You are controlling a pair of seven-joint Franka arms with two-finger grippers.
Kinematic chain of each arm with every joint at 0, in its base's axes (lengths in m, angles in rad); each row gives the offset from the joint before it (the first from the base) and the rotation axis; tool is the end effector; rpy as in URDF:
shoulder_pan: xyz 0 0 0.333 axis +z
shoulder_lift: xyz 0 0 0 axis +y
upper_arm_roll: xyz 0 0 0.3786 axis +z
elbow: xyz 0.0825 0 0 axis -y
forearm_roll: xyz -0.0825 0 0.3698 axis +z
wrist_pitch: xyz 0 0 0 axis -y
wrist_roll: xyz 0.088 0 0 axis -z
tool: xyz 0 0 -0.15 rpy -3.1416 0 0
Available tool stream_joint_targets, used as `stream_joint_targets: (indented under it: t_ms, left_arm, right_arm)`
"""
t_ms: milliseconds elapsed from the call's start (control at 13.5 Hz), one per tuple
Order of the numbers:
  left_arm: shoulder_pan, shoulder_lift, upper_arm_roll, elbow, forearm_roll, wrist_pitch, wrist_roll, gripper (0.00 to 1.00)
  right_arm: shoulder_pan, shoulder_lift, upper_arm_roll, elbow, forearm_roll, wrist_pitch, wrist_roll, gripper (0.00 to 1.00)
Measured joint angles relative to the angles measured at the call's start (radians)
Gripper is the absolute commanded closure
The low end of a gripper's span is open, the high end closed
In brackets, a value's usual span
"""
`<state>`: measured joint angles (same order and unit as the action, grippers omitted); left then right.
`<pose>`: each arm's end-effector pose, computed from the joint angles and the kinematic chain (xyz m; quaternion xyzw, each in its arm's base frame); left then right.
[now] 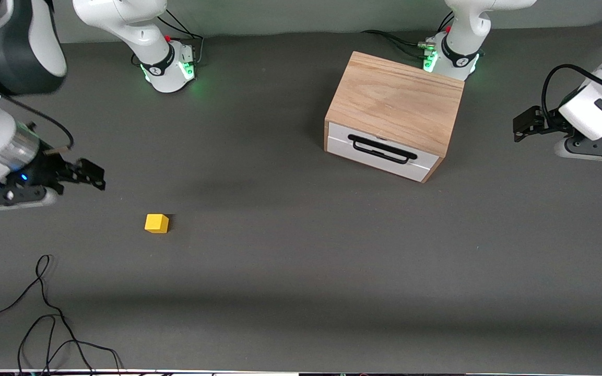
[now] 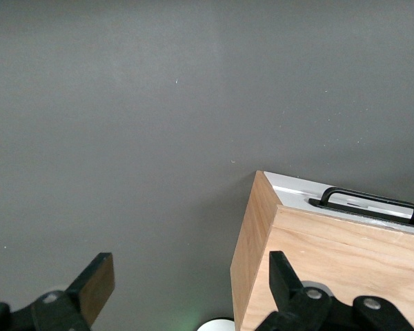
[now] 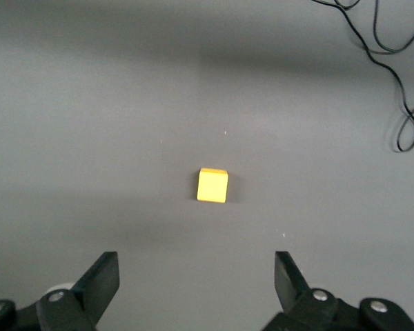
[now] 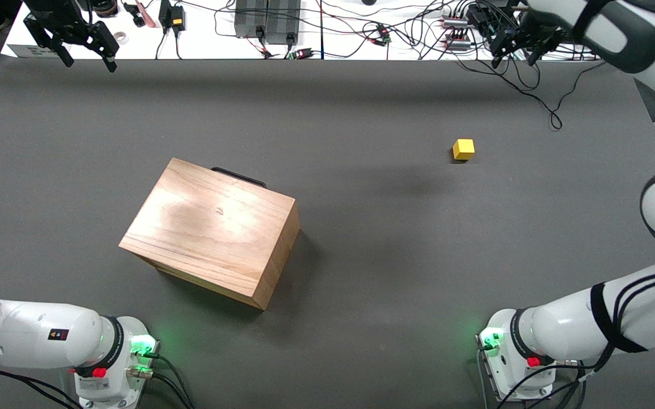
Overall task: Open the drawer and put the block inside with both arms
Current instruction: 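Move the right gripper toward the yellow cube, then grasp the yellow cube with the right gripper while the left gripper reaches the drawer handle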
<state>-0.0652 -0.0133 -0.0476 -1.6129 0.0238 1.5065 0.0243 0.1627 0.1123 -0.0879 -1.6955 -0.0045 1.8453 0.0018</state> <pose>0.5202 -0.0554 0.6270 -0.9965 0.0682 0.0460 0.0143 0.5949 0.0465 0.5470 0.9991 0.0374 0.0192 0.0064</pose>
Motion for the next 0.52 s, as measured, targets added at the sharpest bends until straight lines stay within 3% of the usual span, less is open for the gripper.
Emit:
stream_joint_targets:
  t_ms: [296,517]
  left_arm:
    - [-0.010,0.001,-0.004,0.000,-0.002,0.000,-0.006,0.01]
    - [-0.022,0.004,-0.020,-0.002,-0.005,-0.001,-0.116,0.01]
  right_arm:
    - [0.000,0.107,-0.004,-0.060,0.040,0.164,0.000,0.00]
    - [0.000,0.128,-0.009,-0.241,0.054,0.413,0.000,0.00]
